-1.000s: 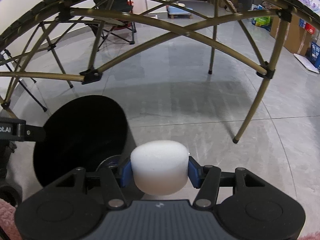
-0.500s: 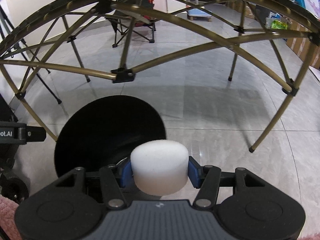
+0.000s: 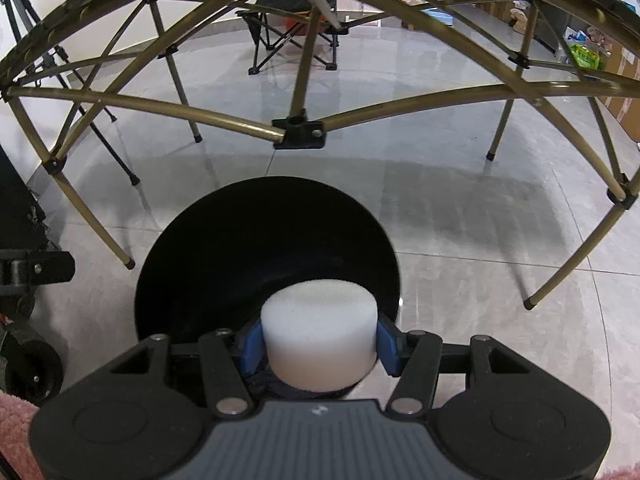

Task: Collect trash
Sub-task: 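Move the right tool over the bin and release the white round sponge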

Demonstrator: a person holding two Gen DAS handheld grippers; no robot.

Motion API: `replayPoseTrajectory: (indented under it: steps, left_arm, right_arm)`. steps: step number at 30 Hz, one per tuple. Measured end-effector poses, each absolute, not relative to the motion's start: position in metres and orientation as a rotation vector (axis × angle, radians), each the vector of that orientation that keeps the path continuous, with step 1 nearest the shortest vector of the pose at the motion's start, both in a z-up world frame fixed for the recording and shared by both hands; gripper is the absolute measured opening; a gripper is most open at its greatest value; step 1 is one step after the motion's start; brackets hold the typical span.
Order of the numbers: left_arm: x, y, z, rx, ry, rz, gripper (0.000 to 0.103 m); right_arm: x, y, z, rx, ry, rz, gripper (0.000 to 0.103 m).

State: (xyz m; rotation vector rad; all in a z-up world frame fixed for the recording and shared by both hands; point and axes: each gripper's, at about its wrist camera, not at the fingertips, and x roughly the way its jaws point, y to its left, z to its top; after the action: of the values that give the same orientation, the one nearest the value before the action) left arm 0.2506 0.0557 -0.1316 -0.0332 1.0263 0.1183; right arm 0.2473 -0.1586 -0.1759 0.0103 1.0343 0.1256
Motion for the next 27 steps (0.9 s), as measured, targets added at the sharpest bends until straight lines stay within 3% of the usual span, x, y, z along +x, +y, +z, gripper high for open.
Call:
replayPoseTrajectory:
  steps: [27]
  left_arm:
    - [0.248,0.075,-0.137,-0.062,1.046,0.147,0.103]
  right_arm:
    - [0.262,-0.127,-0.192,0.015,1.094,0.158,0.057]
